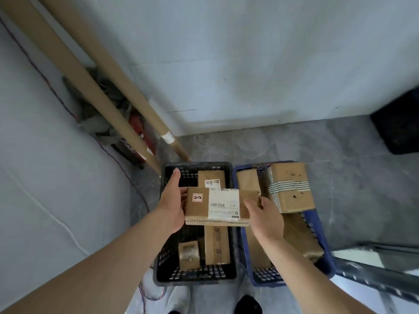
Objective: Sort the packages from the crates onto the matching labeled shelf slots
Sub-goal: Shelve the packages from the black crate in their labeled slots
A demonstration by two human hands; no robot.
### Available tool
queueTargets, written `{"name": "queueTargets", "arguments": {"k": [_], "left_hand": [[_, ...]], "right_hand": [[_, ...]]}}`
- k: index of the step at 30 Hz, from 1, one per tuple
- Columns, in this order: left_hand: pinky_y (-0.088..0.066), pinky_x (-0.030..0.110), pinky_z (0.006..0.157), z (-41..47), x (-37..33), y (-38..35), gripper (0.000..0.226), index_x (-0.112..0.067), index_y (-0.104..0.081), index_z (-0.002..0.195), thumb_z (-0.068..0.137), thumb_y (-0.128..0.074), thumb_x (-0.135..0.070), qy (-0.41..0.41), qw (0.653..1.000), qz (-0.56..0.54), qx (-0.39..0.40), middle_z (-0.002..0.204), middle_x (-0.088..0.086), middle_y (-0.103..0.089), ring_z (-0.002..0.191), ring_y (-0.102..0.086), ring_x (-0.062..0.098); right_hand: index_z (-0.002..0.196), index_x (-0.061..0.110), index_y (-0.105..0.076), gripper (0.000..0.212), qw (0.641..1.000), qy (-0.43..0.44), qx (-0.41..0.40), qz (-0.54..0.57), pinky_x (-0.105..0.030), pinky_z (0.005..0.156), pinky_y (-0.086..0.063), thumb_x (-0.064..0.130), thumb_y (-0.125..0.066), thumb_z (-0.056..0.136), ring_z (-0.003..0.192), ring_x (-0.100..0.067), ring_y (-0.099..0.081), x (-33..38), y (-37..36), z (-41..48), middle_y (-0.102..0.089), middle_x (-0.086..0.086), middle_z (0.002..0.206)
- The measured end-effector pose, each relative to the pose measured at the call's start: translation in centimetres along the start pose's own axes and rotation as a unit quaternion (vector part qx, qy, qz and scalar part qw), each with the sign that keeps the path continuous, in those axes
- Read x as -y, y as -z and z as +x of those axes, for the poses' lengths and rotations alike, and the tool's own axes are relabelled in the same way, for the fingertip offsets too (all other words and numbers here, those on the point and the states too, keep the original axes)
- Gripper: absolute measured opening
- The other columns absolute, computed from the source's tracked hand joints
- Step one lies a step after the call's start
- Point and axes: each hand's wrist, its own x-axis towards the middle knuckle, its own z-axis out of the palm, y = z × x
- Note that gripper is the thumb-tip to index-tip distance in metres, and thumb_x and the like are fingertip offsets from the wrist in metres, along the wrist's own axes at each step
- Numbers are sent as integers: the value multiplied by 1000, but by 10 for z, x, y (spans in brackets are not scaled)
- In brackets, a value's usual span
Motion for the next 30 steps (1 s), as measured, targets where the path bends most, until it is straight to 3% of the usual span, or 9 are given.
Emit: {"name": "queueTargets", "arguments": {"k": [4, 9, 13, 18, 20, 23, 27, 30], "left_hand": [[-51, 39, 69, -53, -33, -16, 80, -3, -67, 116, 95, -34, -73, -21, 997, 45, 50, 101, 17, -76, 92, -71, 32], [-50, 40, 72, -107, -62, -48, 83, -3, -66, 112, 95, -28, -75, -51, 987, 102, 116, 88, 15, -77, 92, -70, 32], [-50, 41, 74, -148, -68, -80, 82, -3, -65, 106, 96, -27, -75, -56, 975, 141, 160, 94, 18, -76, 95, -69, 34], [-50, 45, 89, -194, -58, -114, 80, -4, -64, 101, 95, -29, -75, -73, 962, 167, 203, 108, 21, -72, 104, -67, 37], [-50, 44, 88, -213, -52, -126, 80, -4, -65, 99, 95, -28, -75, -80, 956, 176, 219, 108, 21, -73, 104, -68, 36], [-52, 42, 82, -247, -33, -145, 81, -5, -67, 101, 95, -28, -75, -89, 945, 196, 246, 105, 19, -75, 101, -70, 34], [-52, 40, 80, -288, 1, -165, 80, -6, -68, 103, 96, -27, -75, -103, 927, 234, 276, 103, 17, -76, 97, -72, 32], [-52, 37, 74, -321, 28, -177, 80, -10, -68, 114, 95, -27, -76, -102, 915, 254, 298, 105, 13, -77, 97, -73, 30]], "right_hand": [[83, 29, -65, 22, 997, -7, -54, 46, -11, 47, -40, 33, -57, 103, 73, 2, -63, 34, 33, -46, -71, 13, 83], [73, 24, -64, 30, 986, -7, -129, 102, -11, 45, -38, 31, -58, 102, 68, -1, -63, 64, 76, -94, -70, 10, 77], [74, 23, -65, 30, 973, -18, -174, 149, -17, 52, -40, 32, -57, 101, 70, -1, -64, 78, 116, -125, -71, 10, 78], [75, 22, -62, 31, 960, -30, -221, 167, -24, 55, -42, 35, -56, 102, 69, -6, -61, 77, 169, -159, -67, 7, 76], [77, 21, -63, 31, 957, -37, -235, 164, -23, 53, -43, 37, -55, 102, 67, -7, -61, 73, 186, -174, -67, 4, 76], [80, 16, -66, 33, 943, -47, -268, 191, -34, 62, -56, 40, -56, 101, 69, -16, -67, 61, 214, -204, -69, 1, 75], [79, 9, -62, 36, 926, -44, -306, 218, -30, 55, -40, 36, -55, 101, 62, -17, -54, 37, 248, -255, -61, 2, 68], [78, 10, -62, 35, 912, -59, -330, 235, -30, 57, -42, 37, -56, 100, 62, -18, -54, 15, 269, -291, -61, -2, 69]]}}
